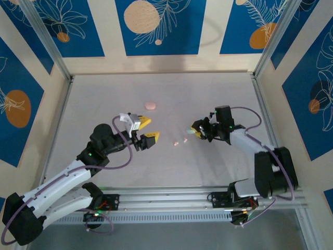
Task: Insert the wireless bluetooth earbuds into the charging case
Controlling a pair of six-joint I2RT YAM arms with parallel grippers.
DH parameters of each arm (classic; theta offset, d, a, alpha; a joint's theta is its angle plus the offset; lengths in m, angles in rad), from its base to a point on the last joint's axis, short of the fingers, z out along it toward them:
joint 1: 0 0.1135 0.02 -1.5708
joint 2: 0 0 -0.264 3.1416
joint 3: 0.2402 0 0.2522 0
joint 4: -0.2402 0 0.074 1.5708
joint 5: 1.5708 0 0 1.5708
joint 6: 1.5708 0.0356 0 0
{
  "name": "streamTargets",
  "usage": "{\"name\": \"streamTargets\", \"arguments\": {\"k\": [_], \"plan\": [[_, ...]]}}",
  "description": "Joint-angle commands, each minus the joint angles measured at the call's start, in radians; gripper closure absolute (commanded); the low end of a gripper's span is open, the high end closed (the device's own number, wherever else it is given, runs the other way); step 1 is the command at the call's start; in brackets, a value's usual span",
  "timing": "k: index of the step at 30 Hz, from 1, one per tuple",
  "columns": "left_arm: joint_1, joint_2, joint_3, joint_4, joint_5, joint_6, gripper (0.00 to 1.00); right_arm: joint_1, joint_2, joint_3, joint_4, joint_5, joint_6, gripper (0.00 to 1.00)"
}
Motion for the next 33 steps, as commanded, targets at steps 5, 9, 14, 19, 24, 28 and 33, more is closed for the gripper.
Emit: {"name": "streamTargets", "arguments": {"k": [5, 9, 14, 19, 24, 28, 33], "plan": [[-0.010, -0.048, 0.030, -0.051, -0.045, 0.038, 0.26, 0.029, 0.245, 0.239, -0.057, 0.079, -0.109, 0.86], [-0.009, -0.059, 0.033, -0.070, -0.047, 0.055, 0.26, 0.045, 0.395, 0.361, -0.094, 0.096, -0.123, 0.84], [-0.010, -0.068, 0.033, -0.089, -0.054, 0.077, 0.25, 0.065, 0.513, 0.464, -0.134, 0.112, -0.139, 0.82], [-0.010, -0.062, 0.035, -0.104, -0.052, 0.092, 0.25, 0.077, 0.533, 0.450, -0.143, 0.151, -0.140, 0.79], [-0.009, -0.050, 0.038, -0.100, -0.046, 0.093, 0.24, 0.082, 0.514, 0.449, -0.201, 0.199, -0.173, 0.73], [-0.010, -0.045, 0.041, -0.102, -0.042, 0.083, 0.25, 0.080, 0.488, 0.445, -0.233, 0.233, -0.195, 0.66], [-0.009, -0.044, 0.047, -0.107, -0.049, 0.078, 0.24, 0.079, 0.471, 0.453, -0.266, 0.258, -0.222, 0.58]]}}
